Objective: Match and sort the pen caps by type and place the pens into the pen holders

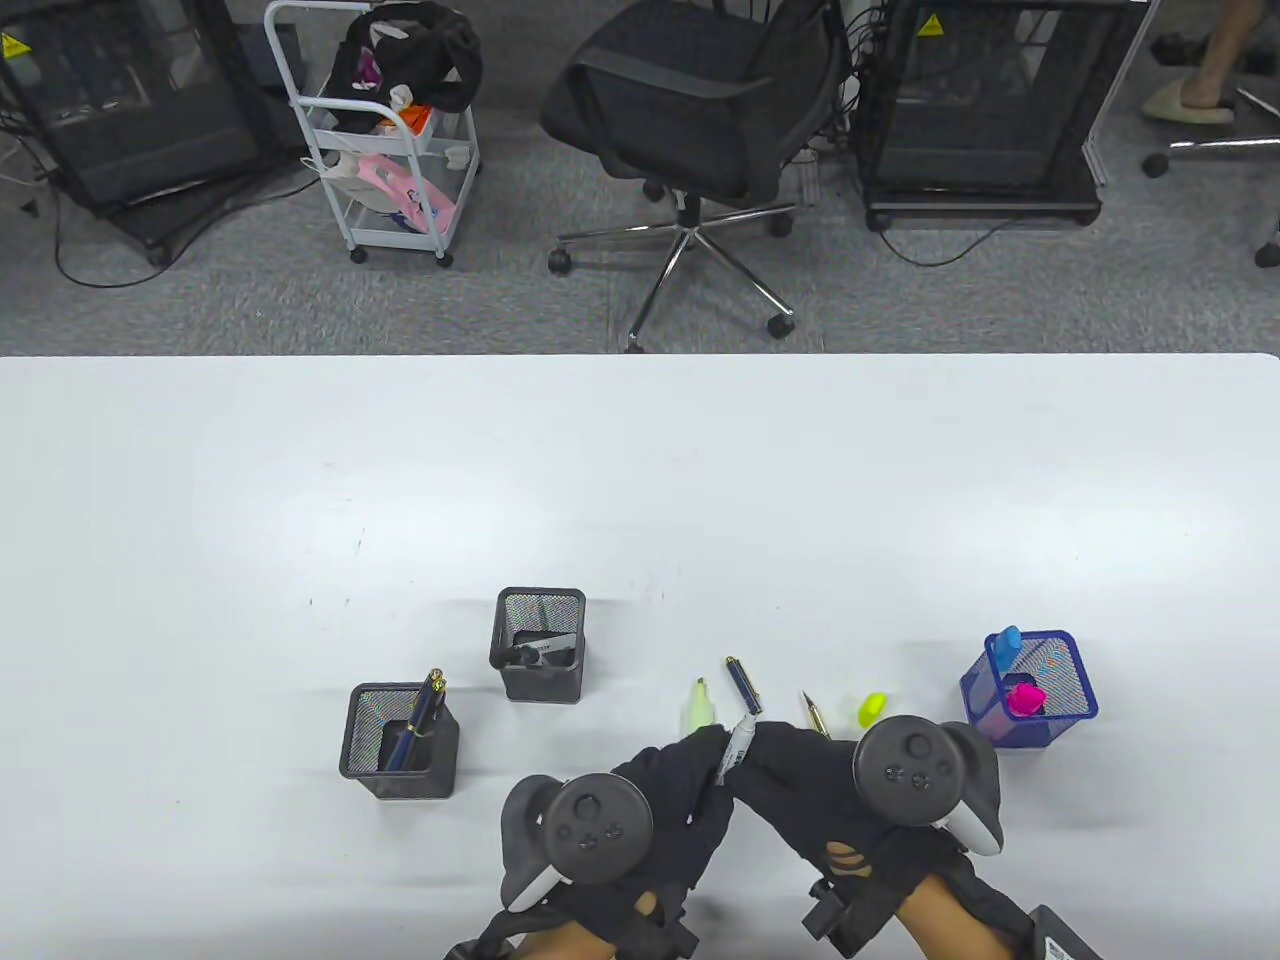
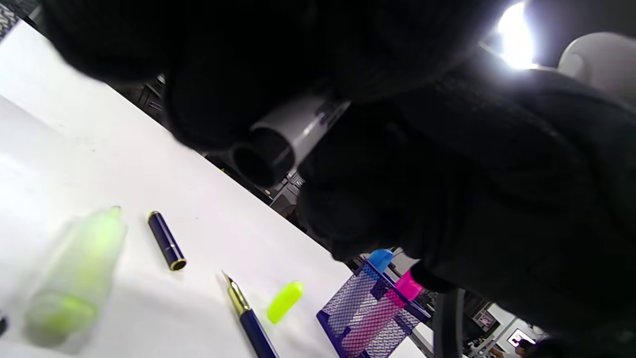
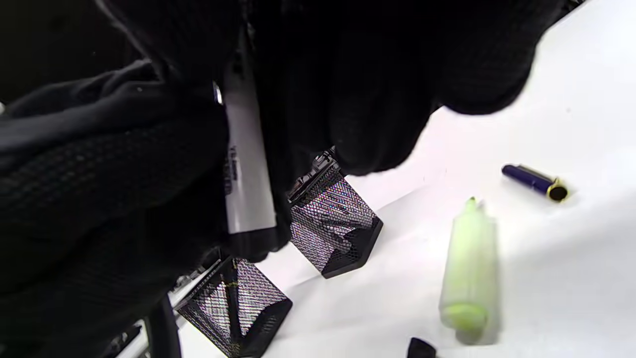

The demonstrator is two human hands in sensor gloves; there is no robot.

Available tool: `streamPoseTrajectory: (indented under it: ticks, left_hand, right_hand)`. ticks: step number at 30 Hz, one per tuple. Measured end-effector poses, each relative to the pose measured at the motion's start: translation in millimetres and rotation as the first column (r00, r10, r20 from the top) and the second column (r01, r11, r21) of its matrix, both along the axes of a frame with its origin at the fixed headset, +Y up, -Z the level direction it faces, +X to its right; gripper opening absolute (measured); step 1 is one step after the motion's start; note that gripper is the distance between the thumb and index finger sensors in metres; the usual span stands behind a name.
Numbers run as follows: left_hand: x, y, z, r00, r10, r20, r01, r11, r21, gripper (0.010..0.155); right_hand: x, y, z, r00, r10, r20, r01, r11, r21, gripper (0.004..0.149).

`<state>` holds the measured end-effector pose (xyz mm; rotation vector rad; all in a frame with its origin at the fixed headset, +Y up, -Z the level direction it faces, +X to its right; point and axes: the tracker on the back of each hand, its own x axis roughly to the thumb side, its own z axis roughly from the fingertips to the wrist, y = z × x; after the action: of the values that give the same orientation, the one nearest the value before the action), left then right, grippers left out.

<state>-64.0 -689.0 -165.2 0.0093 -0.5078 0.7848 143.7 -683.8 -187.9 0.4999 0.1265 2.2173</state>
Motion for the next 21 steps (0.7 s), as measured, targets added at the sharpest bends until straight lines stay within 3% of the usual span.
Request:
streamPoseTrajectory:
  ticks: [9,12,15,17,20,21]
  left_hand:
    - [7.0,-7.9,1.0,0.994,-0.088,0.062,0.086,0.996,0.031,0.061]
    - [9.8,-14.5,-2.4,0.968,-0.248,-0.021,0.249,0.968,0.034,0.059]
    - [14.2,-28.7,-6.8,0.881,-0.467,-0.081,0.470,0.882,0.026,0.062]
    - [20.6,-42.9,-8.1,0.767,-0.632,-0.110,0.635,0.773,-0.014,0.065]
    - [29.7,-58.6,-8.1,0.642,-0.756,-0.130,0.761,0.648,-0.012,0.066]
    - [31.9,-62.3,-7.8,0.626,-0.769,-0.132,0.774,0.633,-0.017,0.064]
  right_hand:
    - [-0.6,-8.1,-3.7,0.997,0.081,-0.006,-0.081,0.997,-0.002,0.057]
    - [8.4,-4.3,-8.5,0.997,0.054,0.056,-0.055,0.998,0.019,0.057]
    - [19.6,-0.6,-12.0,0.994,0.017,0.104,-0.020,1.000,0.021,0.057]
    - [26.9,1.7,-13.3,0.991,0.018,0.132,-0.022,0.999,0.026,0.058]
    - [30.7,3.4,-12.9,0.988,0.053,0.147,-0.060,0.997,0.042,0.059]
    - [30.7,3.4,-12.6,0.987,0.066,0.149,-0.074,0.996,0.047,0.059]
